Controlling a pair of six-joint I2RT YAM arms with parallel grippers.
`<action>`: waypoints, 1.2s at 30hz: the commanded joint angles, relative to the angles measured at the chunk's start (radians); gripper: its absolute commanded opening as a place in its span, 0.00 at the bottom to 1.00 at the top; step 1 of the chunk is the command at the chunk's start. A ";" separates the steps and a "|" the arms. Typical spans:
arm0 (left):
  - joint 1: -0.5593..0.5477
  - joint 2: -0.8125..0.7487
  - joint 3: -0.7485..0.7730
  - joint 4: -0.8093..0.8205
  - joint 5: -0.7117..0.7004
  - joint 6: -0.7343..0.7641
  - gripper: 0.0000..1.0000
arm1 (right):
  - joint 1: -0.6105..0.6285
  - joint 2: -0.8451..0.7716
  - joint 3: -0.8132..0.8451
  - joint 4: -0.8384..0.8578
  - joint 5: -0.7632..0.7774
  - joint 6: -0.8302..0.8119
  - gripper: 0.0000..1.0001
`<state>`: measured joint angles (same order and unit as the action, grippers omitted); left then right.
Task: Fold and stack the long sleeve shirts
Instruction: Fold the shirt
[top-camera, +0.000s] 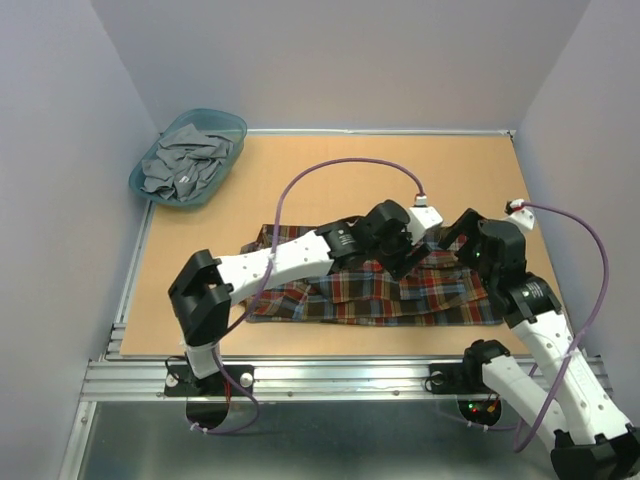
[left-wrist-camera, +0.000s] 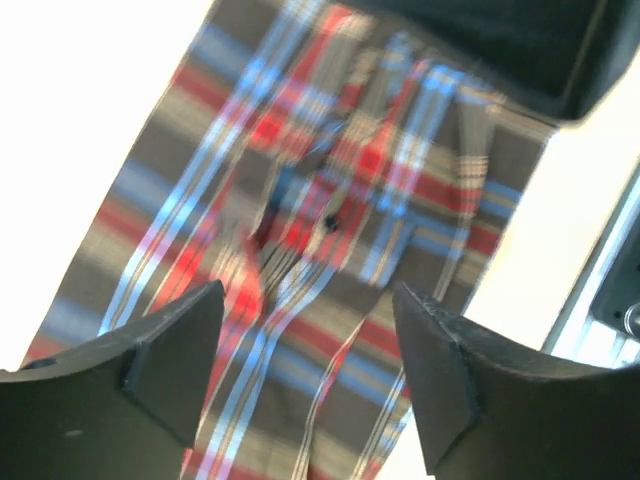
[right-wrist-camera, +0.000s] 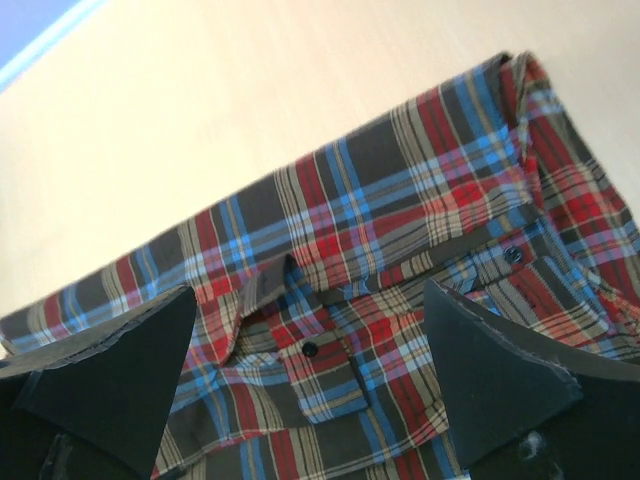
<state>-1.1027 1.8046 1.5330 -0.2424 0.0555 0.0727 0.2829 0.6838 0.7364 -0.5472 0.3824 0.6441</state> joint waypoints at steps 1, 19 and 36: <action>0.029 -0.186 -0.097 0.084 -0.175 -0.161 0.82 | 0.004 0.060 0.034 0.006 -0.069 -0.020 1.00; 0.544 -0.482 -0.599 0.123 -0.238 -0.475 0.80 | 0.002 0.444 0.070 0.065 -0.005 0.002 0.55; 0.780 -0.197 -0.654 0.092 -0.074 -0.599 0.77 | -0.185 0.594 -0.117 0.161 -0.031 -0.029 0.53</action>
<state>-0.3332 1.5967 0.8917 -0.1184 -0.0326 -0.4854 0.1375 1.3033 0.6270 -0.4034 0.3557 0.6434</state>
